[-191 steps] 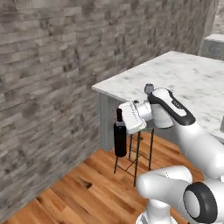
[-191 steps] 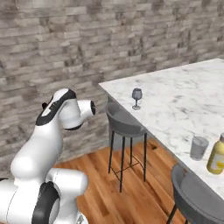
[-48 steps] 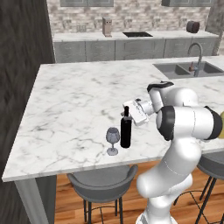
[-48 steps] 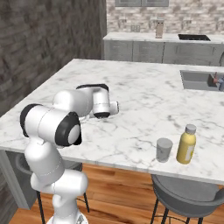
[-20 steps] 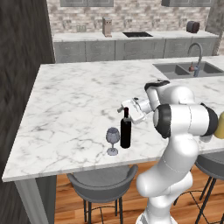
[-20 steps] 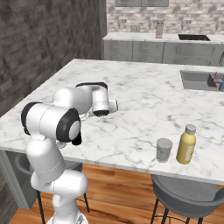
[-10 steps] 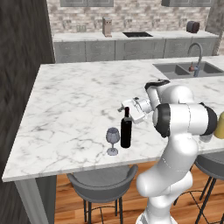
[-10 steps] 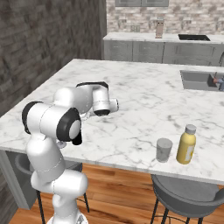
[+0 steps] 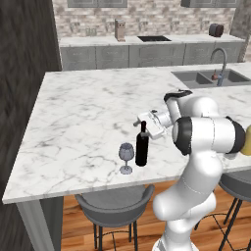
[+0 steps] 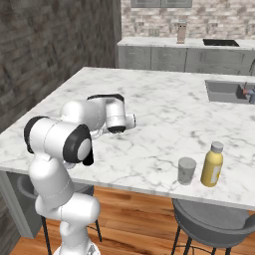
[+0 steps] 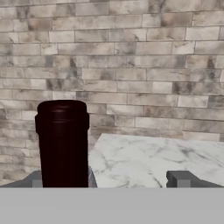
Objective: There is a wine glass and glass cup on the dining counter. Place the wine bottle next to the wine glass and the juice bottle next to the glass cup.
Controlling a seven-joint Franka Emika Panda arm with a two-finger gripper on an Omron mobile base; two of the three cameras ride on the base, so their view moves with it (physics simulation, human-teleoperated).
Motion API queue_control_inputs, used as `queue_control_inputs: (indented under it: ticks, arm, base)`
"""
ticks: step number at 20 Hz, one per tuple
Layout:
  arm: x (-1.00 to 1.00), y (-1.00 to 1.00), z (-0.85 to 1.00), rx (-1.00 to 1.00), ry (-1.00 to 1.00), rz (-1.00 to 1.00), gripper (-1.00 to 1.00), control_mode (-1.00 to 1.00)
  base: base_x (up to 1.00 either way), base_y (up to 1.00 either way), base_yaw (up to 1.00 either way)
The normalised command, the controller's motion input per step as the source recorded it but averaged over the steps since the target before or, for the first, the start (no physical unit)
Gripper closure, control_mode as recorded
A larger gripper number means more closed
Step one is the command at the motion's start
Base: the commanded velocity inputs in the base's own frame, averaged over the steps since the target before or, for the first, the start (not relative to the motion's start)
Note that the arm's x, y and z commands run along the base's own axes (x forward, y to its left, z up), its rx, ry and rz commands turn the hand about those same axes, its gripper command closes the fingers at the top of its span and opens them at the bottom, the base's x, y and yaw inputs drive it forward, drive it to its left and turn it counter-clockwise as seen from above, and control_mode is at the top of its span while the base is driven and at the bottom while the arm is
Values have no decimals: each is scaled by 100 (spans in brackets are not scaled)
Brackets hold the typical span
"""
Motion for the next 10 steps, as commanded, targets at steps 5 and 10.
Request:
queue_control_inputs:
  ticks: [5,10]
  arm:
    - [-10,-1,0,0,0,0,-100,-100]
    - [-2,-5,1,0,1,0,-100,-100]
  base:
    - [0,0,0]
    - [0,0,0]
